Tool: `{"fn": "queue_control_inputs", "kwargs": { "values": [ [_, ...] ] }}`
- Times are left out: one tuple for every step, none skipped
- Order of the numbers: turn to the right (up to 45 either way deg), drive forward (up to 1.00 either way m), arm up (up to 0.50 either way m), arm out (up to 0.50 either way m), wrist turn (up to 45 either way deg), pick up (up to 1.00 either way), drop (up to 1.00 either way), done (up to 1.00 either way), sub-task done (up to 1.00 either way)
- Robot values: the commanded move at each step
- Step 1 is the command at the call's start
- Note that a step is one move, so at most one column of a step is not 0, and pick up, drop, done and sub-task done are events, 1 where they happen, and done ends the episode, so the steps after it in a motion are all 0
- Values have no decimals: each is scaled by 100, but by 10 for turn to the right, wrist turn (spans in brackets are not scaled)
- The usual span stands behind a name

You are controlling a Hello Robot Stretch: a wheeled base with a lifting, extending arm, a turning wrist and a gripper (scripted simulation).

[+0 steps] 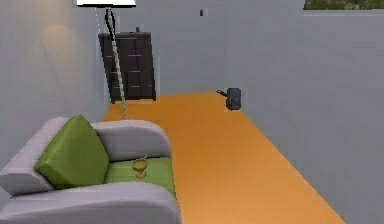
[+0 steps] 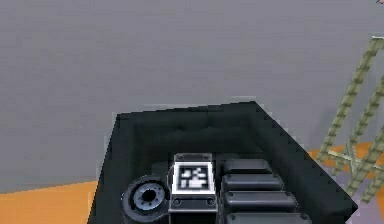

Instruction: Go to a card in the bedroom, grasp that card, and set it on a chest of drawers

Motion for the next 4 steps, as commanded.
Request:
{"fn": "queue_control_inputs", "kwargs": {
  "values": [
    [-90,0,0,0,0,0,0,0,0],
    [0,30,0,0,0,0,0,0,0],
    [300,0,0,0,0,0,0,0,0],
    [0,50,0,0,0,0,0,0,0]
  ]
}}
